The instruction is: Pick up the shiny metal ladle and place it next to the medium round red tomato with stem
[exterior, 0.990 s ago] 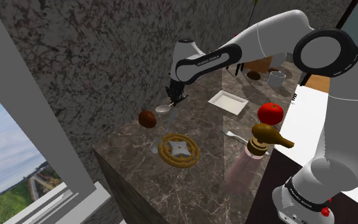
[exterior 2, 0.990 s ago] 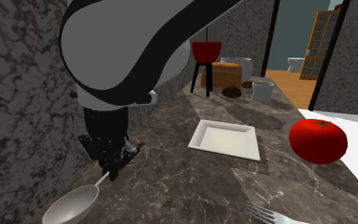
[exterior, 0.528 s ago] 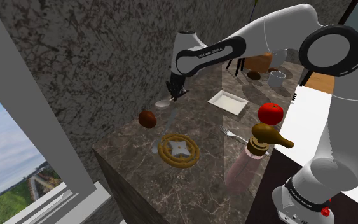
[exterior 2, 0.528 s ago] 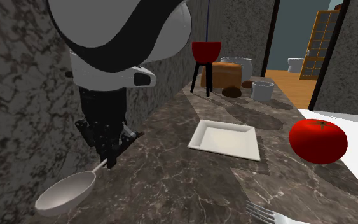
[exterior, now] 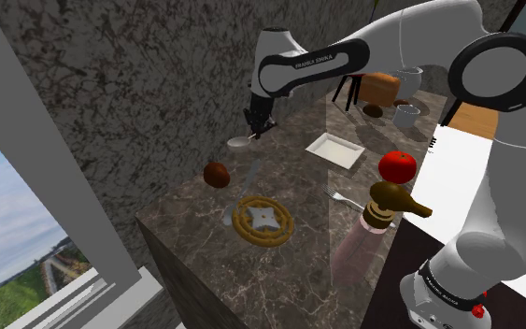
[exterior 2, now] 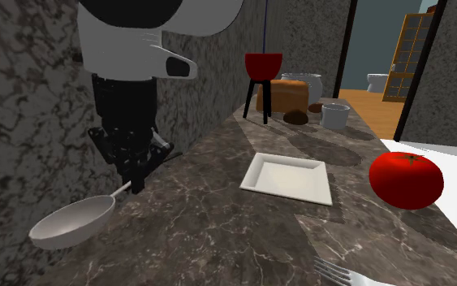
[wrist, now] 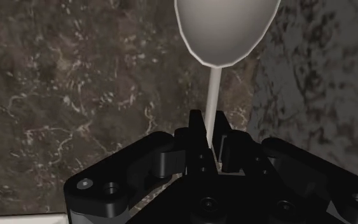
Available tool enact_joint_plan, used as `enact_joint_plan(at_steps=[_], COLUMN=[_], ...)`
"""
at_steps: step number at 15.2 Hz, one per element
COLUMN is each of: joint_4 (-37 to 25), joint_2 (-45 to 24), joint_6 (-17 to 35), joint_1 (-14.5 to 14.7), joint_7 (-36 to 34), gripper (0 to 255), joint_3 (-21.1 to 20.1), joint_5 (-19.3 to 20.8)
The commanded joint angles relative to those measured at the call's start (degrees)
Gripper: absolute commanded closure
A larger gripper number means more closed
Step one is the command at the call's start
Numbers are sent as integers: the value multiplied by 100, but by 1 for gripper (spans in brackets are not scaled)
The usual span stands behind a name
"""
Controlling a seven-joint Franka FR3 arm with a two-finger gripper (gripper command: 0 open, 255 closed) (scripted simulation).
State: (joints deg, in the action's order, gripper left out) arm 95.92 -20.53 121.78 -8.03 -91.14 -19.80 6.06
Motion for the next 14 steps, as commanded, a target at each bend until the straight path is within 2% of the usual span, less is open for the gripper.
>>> enact_joint_plan(at_steps=[1, 14], joint_4=[-93, -855], joint_2=[45, 222], joint_6=[-138, -1066], joint_1=[-8, 1], joint_7=[18, 62], gripper=[255, 255], joint_3=[-7, -49], joint_5=[-22, -106])
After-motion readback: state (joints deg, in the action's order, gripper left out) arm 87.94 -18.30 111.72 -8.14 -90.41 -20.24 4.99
